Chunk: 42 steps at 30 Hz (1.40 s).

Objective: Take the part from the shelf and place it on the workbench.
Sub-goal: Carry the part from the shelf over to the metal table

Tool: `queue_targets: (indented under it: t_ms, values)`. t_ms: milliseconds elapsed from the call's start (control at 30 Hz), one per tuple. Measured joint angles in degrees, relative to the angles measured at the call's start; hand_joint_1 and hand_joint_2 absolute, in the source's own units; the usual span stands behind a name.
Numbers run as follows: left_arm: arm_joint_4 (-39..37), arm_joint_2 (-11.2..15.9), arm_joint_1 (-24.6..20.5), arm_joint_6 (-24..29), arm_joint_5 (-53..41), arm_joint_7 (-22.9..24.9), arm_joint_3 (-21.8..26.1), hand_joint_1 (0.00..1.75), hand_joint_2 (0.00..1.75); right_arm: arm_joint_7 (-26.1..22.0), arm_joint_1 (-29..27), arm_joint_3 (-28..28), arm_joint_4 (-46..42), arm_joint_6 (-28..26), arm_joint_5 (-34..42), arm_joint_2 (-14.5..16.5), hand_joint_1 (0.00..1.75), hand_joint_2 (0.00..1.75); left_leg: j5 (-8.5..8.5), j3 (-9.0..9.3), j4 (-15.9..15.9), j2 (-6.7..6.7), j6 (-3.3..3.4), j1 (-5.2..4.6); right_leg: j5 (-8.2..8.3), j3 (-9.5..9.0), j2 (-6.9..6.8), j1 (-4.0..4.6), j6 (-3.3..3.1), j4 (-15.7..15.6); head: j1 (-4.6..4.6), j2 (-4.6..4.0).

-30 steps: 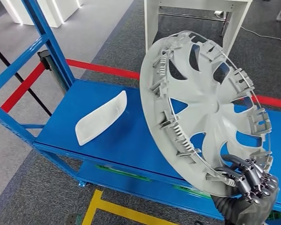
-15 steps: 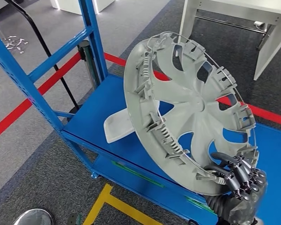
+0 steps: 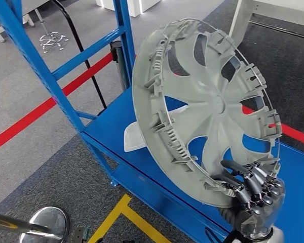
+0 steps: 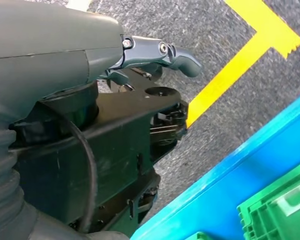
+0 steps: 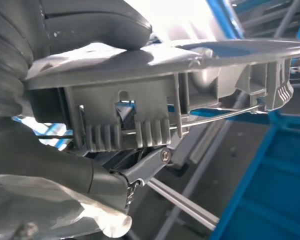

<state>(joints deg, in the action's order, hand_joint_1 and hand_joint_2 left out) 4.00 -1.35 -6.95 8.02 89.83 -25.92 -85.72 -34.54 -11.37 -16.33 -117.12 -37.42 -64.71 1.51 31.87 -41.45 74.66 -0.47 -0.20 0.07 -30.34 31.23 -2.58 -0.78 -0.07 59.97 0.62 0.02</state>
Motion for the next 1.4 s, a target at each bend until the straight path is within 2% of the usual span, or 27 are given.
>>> queue_targets:
  t_ms: [33,100,167,200,233,267,333,400,433,467,500,533,600,633,700,767,833,900,967,1000,1033,1067,1133,1200,1267,1333,1400]
  values:
    - [0.00,0.01,0.01,0.03,0.00,0.00,-0.01,0.00,1.75,-0.56,0.29,0.10,0.01,0.00,-0.66,0.39,1.75,1.75,-2.20,1.45,-3.21,0.41,0.51,-0.20,-0.17,-0.25,-0.67,0.14,-0.03,-0.01,0.00,0.00]
    - [0.01,0.18,-0.06,0.13,0.00,0.01,-0.02,0.00,1.75,-1.64,0.90,0.37,0.00,0.00,-1.85,1.11,1.75,1.75,-5.30,4.95,-10.63,3.51,2.10,-1.26,-0.49,-0.67,-1.87,0.40,0.05,-0.13,0.02,0.00]
    - [0.02,0.34,-0.20,0.19,0.00,0.02,-0.04,0.00,1.75,-2.21,1.28,0.61,-0.06,0.00,-2.61,1.55,1.75,1.75,-5.60,6.43,-14.17,5.92,3.18,-2.24,-0.68,-0.82,-3.08,0.57,0.36,-0.35,-0.09,0.00]
    - [0.02,0.36,-0.19,0.20,0.00,0.02,-0.04,0.00,1.75,-2.36,1.37,0.70,-0.09,0.00,-2.82,1.69,1.75,1.75,-5.55,6.44,-14.63,5.68,3.33,-2.39,-0.72,-0.94,-3.80,0.68,0.58,-0.57,-0.19,0.00]
    - [0.02,0.33,-0.11,0.20,0.00,0.03,-0.05,0.00,1.75,-2.49,1.45,0.76,-0.14,0.00,-3.02,1.87,1.75,1.75,-5.63,6.62,-15.21,4.91,3.35,-2.36,-0.81,-1.25,-4.55,0.75,0.87,-0.87,-0.21,0.00]
    - [0.02,0.28,0.02,0.21,-0.01,0.03,-0.05,0.00,1.75,-2.60,1.58,0.80,-0.18,0.00,-3.31,2.02,1.75,1.75,-5.85,6.98,-15.84,4.18,3.32,-2.18,-1.10,-1.48,-4.39,0.75,1.16,-0.92,-0.16,0.00]
    - [0.03,0.24,-0.04,0.25,-0.02,0.05,-0.07,0.00,1.75,-2.82,1.91,0.85,-0.31,0.00,-4.11,2.23,1.75,1.75,-6.39,7.81,-17.14,2.65,3.39,-1.65,-2.96,-0.47,-1.59,0.61,1.60,1.70,-0.07,0.00]
    - [0.05,0.08,-0.31,0.28,-0.01,0.08,-0.07,0.00,1.75,-2.90,2.22,0.89,-0.49,0.00,-4.86,2.23,1.75,1.75,-6.60,7.96,-17.45,1.05,3.50,-1.35,-5.96,3.21,1.69,0.40,1.76,8.66,0.08,0.00]
    - [0.07,-0.05,-0.36,0.28,-0.01,0.10,-0.07,0.00,1.75,-2.91,2.35,0.88,-0.57,0.00,-5.34,2.23,1.75,1.75,-6.59,7.95,-17.41,0.22,3.50,-1.30,-6.85,5.19,2.23,0.37,1.87,12.00,0.17,0.00]
    - [0.08,-0.16,-0.33,0.28,0.00,0.14,-0.07,0.00,1.75,-2.93,2.46,0.86,-0.64,0.00,-5.86,2.23,1.75,1.75,-6.56,7.99,-17.37,-0.66,3.47,-1.25,-6.77,6.59,2.45,0.32,1.98,13.88,0.18,0.00]
    - [0.08,-0.20,-0.29,0.28,0.00,0.16,-0.08,0.00,1.75,-2.95,2.58,0.84,-0.69,0.00,-6.34,2.23,1.75,1.75,-6.51,8.05,-17.27,-1.53,3.39,-1.16,-5.51,6.99,2.54,0.24,2.12,13.61,0.19,0.00]
    - [0.09,-0.22,-0.27,0.28,-0.01,0.19,-0.08,0.00,1.75,-2.97,2.72,0.80,-0.72,0.00,-6.68,2.23,1.75,1.75,-6.40,8.11,-17.09,-2.39,3.22,-1.01,-3.26,6.29,2.72,0.10,2.28,11.11,0.19,0.00]
    - [0.09,-0.20,-0.34,0.29,-0.01,0.20,-0.09,0.00,1.75,-3.02,3.13,0.65,-0.79,0.00,-6.95,2.23,1.75,1.75,-5.95,7.99,-16.29,-4.01,2.56,-0.74,0.69,3.38,4.74,-0.37,2.72,3.76,0.26,0.00]
    - [0.09,-0.17,-0.42,0.29,-0.01,0.21,-0.09,0.00,1.75,-3.04,3.35,0.56,-0.85,0.00,-7.05,2.24,1.75,1.75,-5.76,7.73,-15.85,-4.74,2.18,-0.64,1.49,2.16,5.92,-0.53,2.69,1.22,0.32,0.00]
    - [0.09,-0.13,-0.47,0.31,0.00,0.26,-0.12,0.00,1.75,-3.08,3.70,0.38,-0.97,0.00,-7.38,2.25,1.75,1.75,-5.72,7.11,-15.35,-5.92,1.49,-0.51,1.27,1.24,7.12,-0.49,2.21,-0.23,0.38,0.00]
    - [0.11,-0.06,-0.34,0.33,0.00,0.32,-0.20,0.00,1.75,-3.09,4.06,0.21,-1.02,0.00,-7.74,2.25,1.75,1.75,-5.78,6.77,-15.14,-6.50,1.04,-0.35,1.39,0.97,5.97,-0.51,1.49,-0.38,0.34,0.00]
    - [0.16,-0.04,-0.38,0.36,0.00,0.38,-0.38,0.00,1.75,-3.09,4.37,-0.01,-1.03,0.00,-8.15,2.25,1.75,1.75,-4.42,5.65,-12.81,-4.31,0.53,-0.47,1.41,0.59,4.54,-0.64,0.92,-0.63,-0.02,0.00]
    - [0.23,-0.11,-0.60,0.37,0.00,0.38,-0.58,0.00,1.75,-3.09,4.59,-0.20,-1.04,0.00,-8.70,2.25,1.75,1.75,-1.31,2.41,-6.25,-1.14,-0.03,-0.39,1.20,0.33,2.94,-0.46,0.48,-0.69,-0.39,0.00]
    - [0.30,-0.14,-0.66,0.37,0.00,0.39,-0.78,0.00,1.75,-3.08,4.89,-0.42,-1.04,0.00,-9.29,2.25,1.75,1.75,0.68,-0.93,0.17,-0.20,-0.29,-0.11,0.94,0.19,1.40,-0.28,0.28,-0.68,-0.43,0.00]
    - [0.33,-0.15,-0.63,0.37,0.00,0.40,-0.88,0.00,1.75,-3.07,5.09,-0.60,-1.04,0.00,-9.68,2.25,1.75,1.75,0.15,-1.39,0.84,-0.10,-0.26,-0.04,0.79,0.06,0.68,-0.23,0.25,-0.67,-0.46,0.00]
    - [0.35,-0.14,-0.60,0.37,0.00,0.42,-0.96,0.00,1.75,-3.05,5.28,-0.78,-1.04,0.00,-9.99,2.25,1.75,1.75,-1.43,-0.69,-0.82,0.03,-0.09,-0.05,0.61,-0.15,0.01,-0.19,0.26,-0.67,-0.51,0.00]
    - [0.35,-0.11,-0.59,0.37,0.00,0.43,-1.00,0.00,1.75,-3.03,5.50,-0.93,-1.04,0.00,-10.30,2.25,1.75,1.75,-3.67,0.96,-4.33,0.52,0.25,-0.17,0.39,-0.44,-0.67,-0.15,0.28,-0.69,-0.52,0.00]
    - [0.35,-0.04,-0.71,0.38,0.00,0.44,-1.02,0.00,1.75,-3.01,5.93,-1.22,-1.05,0.00,-10.90,2.25,1.75,1.75,-6.44,4.53,-11.66,2.88,1.14,-0.92,-0.04,-0.93,-1.87,0.02,0.53,-0.77,-0.61,0.00]
    - [0.35,0.01,-0.90,0.39,0.00,0.45,-1.04,0.00,1.75,-3.03,6.30,-1.38,-1.14,0.00,-11.48,2.25,1.75,1.75,-6.52,5.83,-14.71,4.24,1.81,-1.65,-0.29,-1.11,-3.02,0.20,1.02,-0.99,-0.67,0.00]
    - [0.35,0.06,-0.82,0.46,0.00,0.48,-1.05,0.00,1.75,-3.04,6.55,-1.47,-1.36,0.00,-11.98,2.25,1.75,1.75,-6.60,5.97,-15.55,3.14,2.27,-1.62,-0.56,-1.27,-3.85,0.20,1.65,-1.30,-0.69,0.00]
    - [0.35,0.08,-0.67,0.55,-0.01,0.51,-1.05,0.00,1.75,-3.08,6.76,-1.53,-1.62,0.00,-12.49,2.23,1.75,1.75,-6.95,6.51,-16.55,1.87,2.75,-1.25,-1.85,-0.67,-1.80,0.08,2.08,0.26,-0.65,0.00]
    - [0.36,-0.03,-0.86,0.57,-0.02,0.52,-1.05,0.00,1.75,-3.11,6.85,-1.53,-1.79,0.00,-12.86,2.22,1.75,1.75,-7.05,6.83,-16.96,0.64,3.16,-1.04,-4.72,2.35,1.38,0.03,2.25,6.22,-0.51,0.00]
